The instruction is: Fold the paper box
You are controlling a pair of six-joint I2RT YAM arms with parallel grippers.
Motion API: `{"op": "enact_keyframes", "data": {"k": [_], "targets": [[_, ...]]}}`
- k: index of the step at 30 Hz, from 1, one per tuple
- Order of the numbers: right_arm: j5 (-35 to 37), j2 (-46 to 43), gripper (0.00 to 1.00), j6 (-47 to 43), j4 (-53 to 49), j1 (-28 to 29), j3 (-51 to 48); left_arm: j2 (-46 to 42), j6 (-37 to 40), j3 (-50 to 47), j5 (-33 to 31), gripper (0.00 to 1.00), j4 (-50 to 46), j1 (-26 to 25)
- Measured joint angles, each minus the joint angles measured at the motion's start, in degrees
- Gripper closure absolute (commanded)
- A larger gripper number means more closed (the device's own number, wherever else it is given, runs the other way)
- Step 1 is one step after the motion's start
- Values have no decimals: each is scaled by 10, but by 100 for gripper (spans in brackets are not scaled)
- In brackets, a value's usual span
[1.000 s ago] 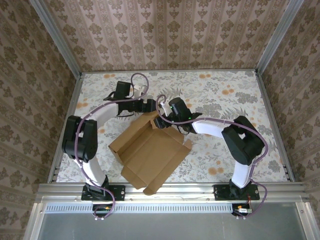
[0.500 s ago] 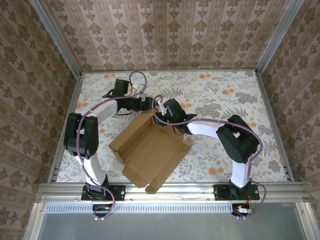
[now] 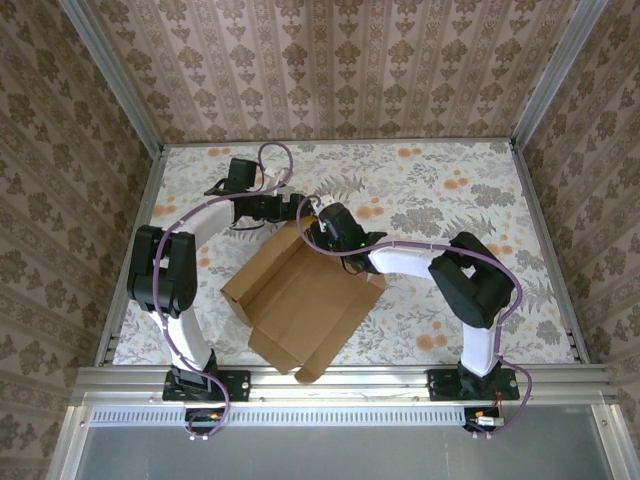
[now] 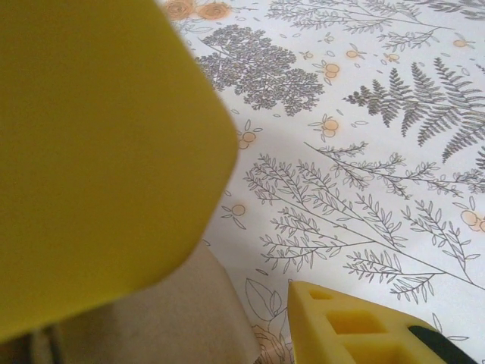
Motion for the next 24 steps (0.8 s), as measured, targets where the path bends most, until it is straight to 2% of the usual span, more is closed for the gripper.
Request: {"op": "enact_keyframes", "data": {"k": [3,7,16,24], "targets": [[29,2,65,3,-1,7,2,0,0,0,2,13,0,0],[47,5,58,14,2,14,4,0,0,0,3,13,0,0],[25,-14,52,28,32,14,-33,0,4,1,10,13,-13,-5],[-12,-110,52,54,28,34,-142,0,9,1,12,13,-15,-18]]}}
